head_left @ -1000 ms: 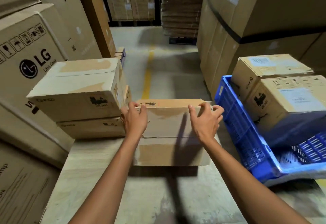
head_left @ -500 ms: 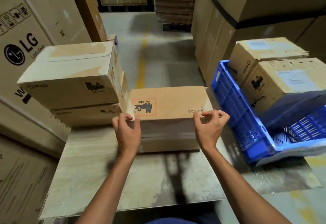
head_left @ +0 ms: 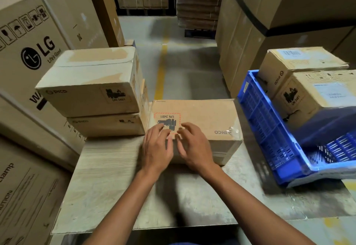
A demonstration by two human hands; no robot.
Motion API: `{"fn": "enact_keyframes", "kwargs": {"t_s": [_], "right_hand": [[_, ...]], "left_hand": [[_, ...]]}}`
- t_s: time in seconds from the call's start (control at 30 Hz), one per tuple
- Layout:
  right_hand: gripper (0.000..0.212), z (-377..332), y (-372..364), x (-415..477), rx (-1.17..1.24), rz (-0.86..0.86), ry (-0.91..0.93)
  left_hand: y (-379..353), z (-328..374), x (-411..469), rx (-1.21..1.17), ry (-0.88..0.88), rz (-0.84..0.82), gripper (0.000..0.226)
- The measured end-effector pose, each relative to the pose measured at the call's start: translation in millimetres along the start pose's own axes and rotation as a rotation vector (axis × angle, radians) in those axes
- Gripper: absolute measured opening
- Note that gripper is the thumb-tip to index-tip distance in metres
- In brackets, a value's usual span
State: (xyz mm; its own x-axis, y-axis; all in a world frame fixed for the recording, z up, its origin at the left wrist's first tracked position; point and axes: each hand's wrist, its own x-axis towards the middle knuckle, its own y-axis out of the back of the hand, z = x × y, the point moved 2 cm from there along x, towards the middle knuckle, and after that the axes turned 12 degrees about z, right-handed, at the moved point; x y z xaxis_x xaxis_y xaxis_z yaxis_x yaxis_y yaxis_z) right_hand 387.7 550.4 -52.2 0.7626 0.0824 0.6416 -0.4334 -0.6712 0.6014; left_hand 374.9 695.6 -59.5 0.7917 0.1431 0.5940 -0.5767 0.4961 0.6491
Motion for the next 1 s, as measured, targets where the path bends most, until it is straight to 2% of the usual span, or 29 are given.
{"fn": "enact_keyframes", "kwargs": {"t_s": [0.07, 0.17, 0.27, 0.4, 0.53, 0.67, 0.87, 1.0], "right_hand": [[0.024, -7.2, -8.4, 2.2, -0.001, -0.026, 0.043], [0.021, -4.4, -17.2, -0.3, -0.076, 0.01, 0.096], [0.017, 3.0, -21.1, 8.5, -0.186, -0.024, 0.134], [0.028, 5.8, -23.4, 43.4, -0.286, -0.172, 0.159], [0.036, 15.0, -31.1, 57.5, -0.357, -0.317, 0.118], [0.071, 17.9, -35.5, 49.2, -0.335, -0.497, 0.015], [0.065, 22.5, -24.3, 71.0, -0.321, -0.527, 0.057], [0.082, 33.0, -10.5, 68.3, -0.407, -0.525, -0.038]], "left_hand": [[-4.1, -2.1, -1.2, 0.023, -0.025, -0.044, 0.033], [-3.3, -1.9, -2.2, 0.036, -0.046, -0.059, 0.039], [2.7, 6.4, 13.4, 0.089, -0.017, -0.073, 0.031], [-3.6, 6.7, 42.7, 0.184, -0.036, -0.202, 0.019], [-16.4, 3.4, 63.1, 0.09, -0.017, -0.297, 0.036], [-26.7, -3.4, 60.7, 0.164, 0.013, -0.352, 0.049], [-26.5, 4.6, 74.0, 0.237, -0.032, -0.329, 0.039], [-37.5, 17.8, 74.4, 0.087, -0.049, -0.44, 0.043]]}}
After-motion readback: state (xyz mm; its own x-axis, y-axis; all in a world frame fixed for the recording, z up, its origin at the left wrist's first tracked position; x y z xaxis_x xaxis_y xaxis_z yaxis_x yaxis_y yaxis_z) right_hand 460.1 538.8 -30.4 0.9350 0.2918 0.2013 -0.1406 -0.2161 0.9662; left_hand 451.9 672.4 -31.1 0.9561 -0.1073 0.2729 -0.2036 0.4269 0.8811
